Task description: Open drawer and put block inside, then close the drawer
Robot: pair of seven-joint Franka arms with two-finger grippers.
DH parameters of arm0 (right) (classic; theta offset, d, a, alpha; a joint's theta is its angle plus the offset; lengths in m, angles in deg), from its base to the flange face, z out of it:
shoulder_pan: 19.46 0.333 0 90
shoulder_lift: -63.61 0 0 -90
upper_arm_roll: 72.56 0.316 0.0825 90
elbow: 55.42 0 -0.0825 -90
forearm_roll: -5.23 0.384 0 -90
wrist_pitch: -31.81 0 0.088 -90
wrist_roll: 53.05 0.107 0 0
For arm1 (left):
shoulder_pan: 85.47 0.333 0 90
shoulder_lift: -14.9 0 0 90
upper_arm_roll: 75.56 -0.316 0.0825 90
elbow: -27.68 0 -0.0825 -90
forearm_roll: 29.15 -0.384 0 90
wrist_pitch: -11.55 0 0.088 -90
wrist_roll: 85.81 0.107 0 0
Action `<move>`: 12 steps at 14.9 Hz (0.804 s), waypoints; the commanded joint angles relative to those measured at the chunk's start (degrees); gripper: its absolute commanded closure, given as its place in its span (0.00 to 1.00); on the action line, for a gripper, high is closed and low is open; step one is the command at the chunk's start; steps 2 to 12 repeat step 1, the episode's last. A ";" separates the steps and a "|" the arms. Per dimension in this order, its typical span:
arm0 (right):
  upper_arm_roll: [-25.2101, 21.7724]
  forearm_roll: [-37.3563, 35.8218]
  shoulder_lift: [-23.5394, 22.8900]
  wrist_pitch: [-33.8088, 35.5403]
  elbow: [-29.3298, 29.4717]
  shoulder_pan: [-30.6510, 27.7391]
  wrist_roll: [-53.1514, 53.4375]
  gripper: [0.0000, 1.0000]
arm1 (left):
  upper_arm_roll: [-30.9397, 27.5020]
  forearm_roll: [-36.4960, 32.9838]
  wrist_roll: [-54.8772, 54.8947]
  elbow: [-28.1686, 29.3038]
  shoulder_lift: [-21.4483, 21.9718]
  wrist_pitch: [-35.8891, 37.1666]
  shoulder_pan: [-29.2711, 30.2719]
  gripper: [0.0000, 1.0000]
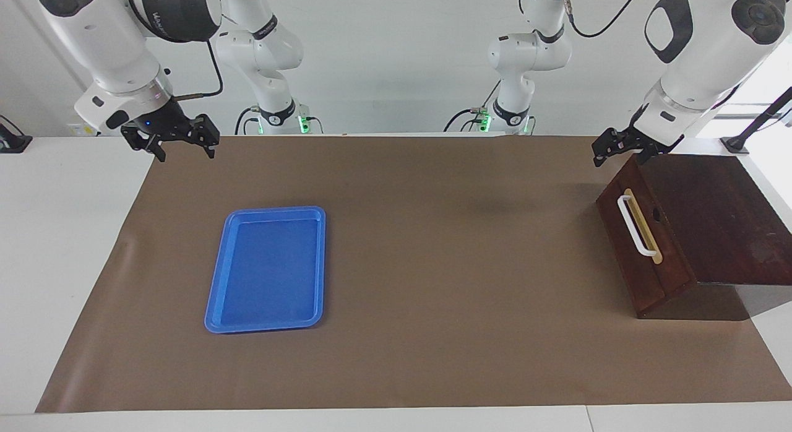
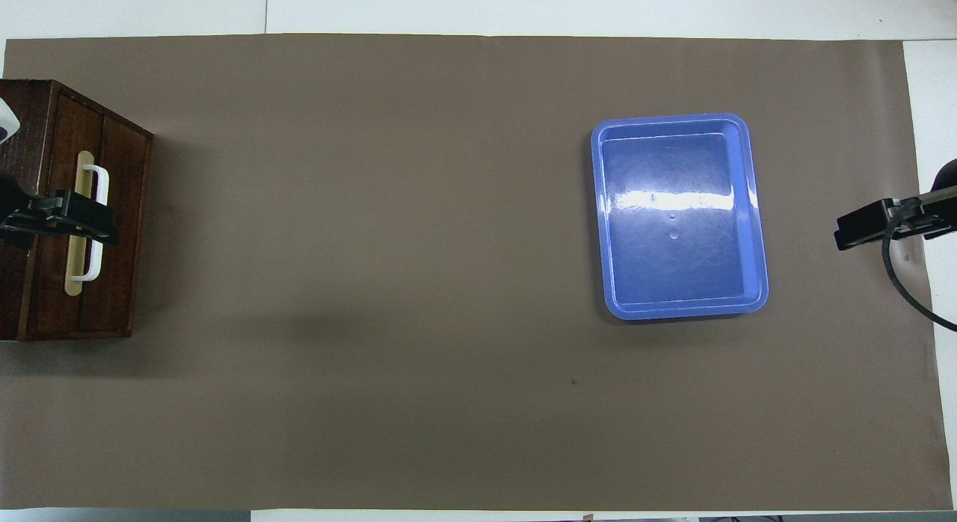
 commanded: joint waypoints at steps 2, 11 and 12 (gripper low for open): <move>0.50 1.16 0.68 -0.10 -0.72 -0.99 0.52 0.00 | -0.20 0.72 0.58 -1.22 0.17 0.91 -0.47 0.00; 0.50 1.16 0.68 -0.10 -0.72 -0.99 0.52 0.00 | -0.20 0.72 0.58 -1.22 0.17 0.91 -0.47 0.00; 0.50 1.16 0.68 -0.10 -0.72 -0.99 0.52 0.00 | -0.20 0.72 0.58 -1.22 0.17 0.91 -0.47 0.00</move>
